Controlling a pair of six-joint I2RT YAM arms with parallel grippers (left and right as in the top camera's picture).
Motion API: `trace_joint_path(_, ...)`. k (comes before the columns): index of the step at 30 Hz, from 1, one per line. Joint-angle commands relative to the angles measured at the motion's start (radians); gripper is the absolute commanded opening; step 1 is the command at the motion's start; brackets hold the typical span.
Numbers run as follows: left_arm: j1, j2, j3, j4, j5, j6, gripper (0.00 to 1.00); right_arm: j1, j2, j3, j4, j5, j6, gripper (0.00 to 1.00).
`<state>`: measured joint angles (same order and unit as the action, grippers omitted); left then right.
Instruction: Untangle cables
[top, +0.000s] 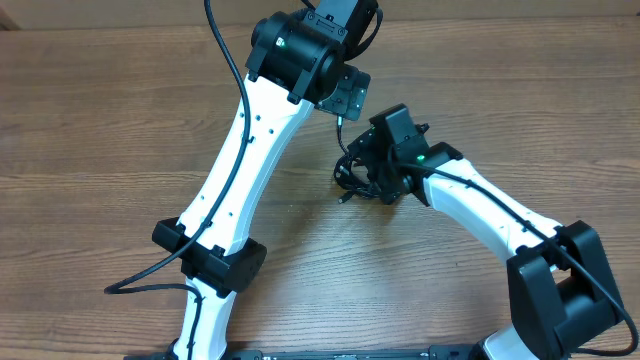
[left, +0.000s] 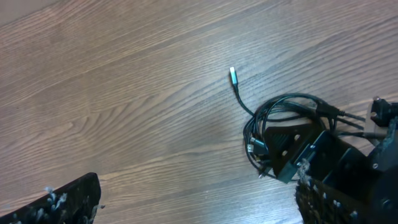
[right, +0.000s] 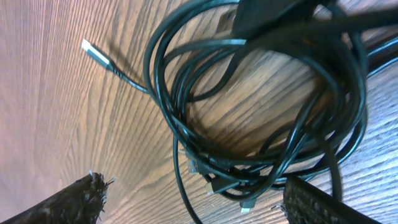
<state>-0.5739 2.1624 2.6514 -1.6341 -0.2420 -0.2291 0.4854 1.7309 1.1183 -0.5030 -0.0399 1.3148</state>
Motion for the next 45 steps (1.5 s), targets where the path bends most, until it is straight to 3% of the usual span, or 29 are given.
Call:
trace_joint_path(1, 0.005, -0.031, 0.021, -0.016, -0.003, 0.032, 1.0, 0.031, 0.004, -0.018, 0.0, 0.063, -0.007, 0.86)
trace_joint_path(15, 0.007, -0.031, 0.021, -0.032, -0.004, 0.051, 1.0, 0.063, 0.097, -0.02, -0.053, 0.061, -0.007, 0.78)
trace_joint_path(17, 0.007, -0.031, 0.021, -0.035, -0.004, 0.051, 1.0, 0.063, 0.097, -0.02, -0.066, 0.064, -0.007, 0.72)
trace_joint_path(21, 0.007, -0.031, 0.021, -0.041, -0.004, 0.05, 1.0, 0.063, 0.097, -0.02, -0.086, 0.065, -0.007, 0.49)
trace_joint_path(23, 0.007, -0.031, 0.021, -0.041, -0.004, 0.05, 1.0, 0.063, 0.097, -0.02, -0.095, 0.065, -0.007, 0.42)
trace_joint_path(33, 0.007, -0.031, 0.021, -0.055, -0.004, 0.061, 1.0, 0.063, 0.101, -0.02, -0.124, 0.097, -0.006, 0.4)
trace_joint_path(36, 0.007, -0.031, 0.021, -0.055, -0.003, 0.066, 1.0, 0.063, 0.114, -0.02, -0.129, 0.098, -0.006, 0.25)
trace_joint_path(38, 0.007, -0.031, 0.021, -0.055, -0.003, 0.066, 1.0, 0.063, 0.119, -0.022, -0.128, 0.098, -0.005, 0.04)
trace_joint_path(45, 0.01, -0.031, 0.021, -0.055, -0.005, 0.079, 1.0, 0.063, 0.115, -0.021, -0.128, 0.064, -0.075, 0.04)
